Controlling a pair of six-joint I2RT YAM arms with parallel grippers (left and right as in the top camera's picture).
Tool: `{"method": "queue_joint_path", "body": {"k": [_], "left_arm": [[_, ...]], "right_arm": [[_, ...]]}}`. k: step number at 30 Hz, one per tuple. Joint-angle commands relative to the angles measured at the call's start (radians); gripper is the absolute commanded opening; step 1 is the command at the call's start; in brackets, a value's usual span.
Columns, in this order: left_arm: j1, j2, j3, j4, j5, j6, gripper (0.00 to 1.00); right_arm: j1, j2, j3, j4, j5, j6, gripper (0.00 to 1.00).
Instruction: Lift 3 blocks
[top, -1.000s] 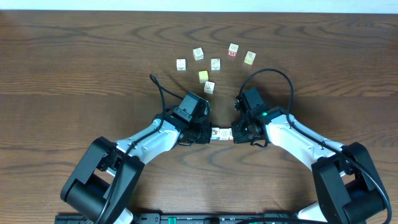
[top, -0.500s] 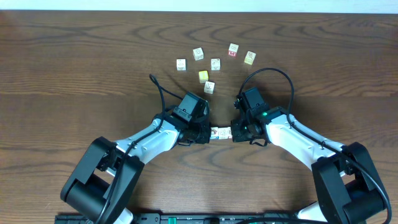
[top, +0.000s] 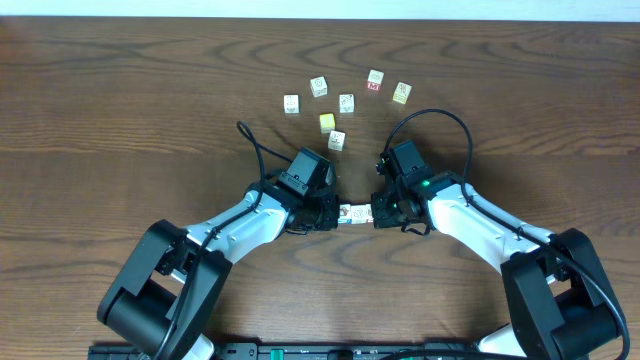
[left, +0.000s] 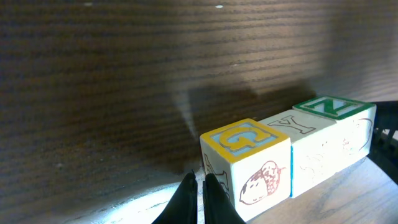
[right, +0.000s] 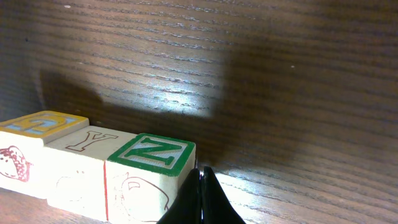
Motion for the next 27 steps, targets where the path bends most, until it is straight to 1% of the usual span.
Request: {"method": "queue_joint_path", "body": {"k": [1,5,12,16,27], "left_arm": [[-0.003,0.004,-0.001,0.008,0.031,-0.053,0.07],[-0.003,0.004,-0.001,0.009,0.040,-0.037,0.07],[-0.003,0.004,-0.001,0.012,0.048,-0.014,0.07],[-0.003,0.004,-0.001,0.012,0.072,0.019,0.08],[-0.003,-0.009,0.000,0.027,0.074,0.019,0.07]], "right_arm": [[0.007,-0.002,0.001,0.010,-0.081,0.005,0.01],[0.007,-0.002,0.001,0.014,-0.111,-0.021,0.01],[0.007,-0.002,0.001,0.017,-0.118,-0.021,0.01],[0.007,-0.002,0.001,0.026,-0.139,-0.021,0.01],[0.007,-0.002,0.001,0.029,-0.159,-0.021,0.01]]}}
